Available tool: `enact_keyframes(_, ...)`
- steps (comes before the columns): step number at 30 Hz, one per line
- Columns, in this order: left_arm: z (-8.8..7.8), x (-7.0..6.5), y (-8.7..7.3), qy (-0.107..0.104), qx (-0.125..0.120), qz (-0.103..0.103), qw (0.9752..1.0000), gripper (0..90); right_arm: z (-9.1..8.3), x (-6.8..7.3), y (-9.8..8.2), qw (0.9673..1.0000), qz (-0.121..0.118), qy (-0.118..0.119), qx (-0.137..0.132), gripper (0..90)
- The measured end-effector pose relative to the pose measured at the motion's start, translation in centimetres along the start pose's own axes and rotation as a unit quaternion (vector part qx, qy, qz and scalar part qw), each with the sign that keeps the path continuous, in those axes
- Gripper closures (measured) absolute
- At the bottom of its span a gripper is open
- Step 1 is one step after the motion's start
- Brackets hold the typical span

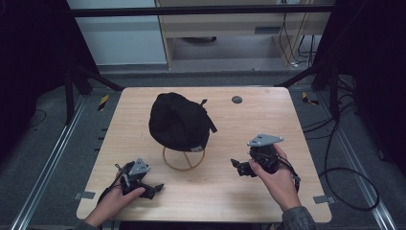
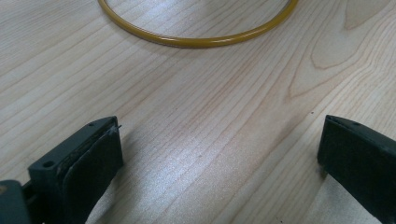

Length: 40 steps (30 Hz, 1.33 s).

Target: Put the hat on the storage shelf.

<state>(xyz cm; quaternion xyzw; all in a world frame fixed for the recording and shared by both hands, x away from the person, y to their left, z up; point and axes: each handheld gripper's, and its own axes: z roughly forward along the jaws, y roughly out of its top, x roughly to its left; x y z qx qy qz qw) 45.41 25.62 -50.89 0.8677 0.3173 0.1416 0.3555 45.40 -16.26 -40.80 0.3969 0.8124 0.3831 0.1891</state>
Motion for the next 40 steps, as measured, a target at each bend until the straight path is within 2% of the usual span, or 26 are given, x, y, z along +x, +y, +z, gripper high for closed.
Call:
enact_keyframes(8,0.0,0.0,0.0,0.000,0.000,0.000,1.0000,0.0,2.3,0.5,-2.9,0.9995,0.021,0.011,0.021,9.9)
enact_keyframes(15,0.0,0.0,0.0,0.000,0.000,-0.001,1.0000,0.0,4.1,0.9,-4.9,0.9986,0.030,0.017,0.041,9.9)
enact_keyframes(18,0.0,0.0,0.0,0.000,0.000,0.000,1.0000,0.0,4.8,1.0,-5.5,0.9982,0.025,0.012,0.053,9.9)
enact_keyframes(23,0.0,0.0,0.0,0.000,0.000,-0.001,1.0000,0.0,5.6,0.7,-6.0,0.9980,0.032,0.008,0.054,9.9)
enact_keyframes(24,0.0,0.0,0.0,0.000,0.000,0.000,1.0000,0.0,6.1,0.6,-6.3,0.9976,0.035,0.000,0.061,9.8)
enact_keyframes(27,0.0,0.0,0.0,0.000,0.000,0.000,1.0000,0.0,6.7,0.4,-6.7,0.9970,0.037,-0.006,0.067,9.3)
enact_keyframes(31,0.0,0.0,0.0,0.000,0.000,-0.001,1.0000,0.0,7.0,0.5,-6.9,0.9977,0.036,-0.019,0.054,8.4)
enact_keyframes(33,0.0,0.0,0.0,0.000,0.000,0.000,1.0000,0.0,7.2,0.6,-7.1,0.9981,0.027,-0.028,0.049,6.3)
enact_keyframes(34,0.0,0.0,0.0,0.000,0.000,-0.001,1.0000,0.0,7.4,0.5,-7.4,0.9987,0.024,-0.033,0.031,4.6)
enact_keyframes(40,0.0,0.0,0.0,0.000,0.000,0.000,1.0000,0.0,7.4,0.6,-7.4,0.9982,0.031,-0.037,0.035,2.7)
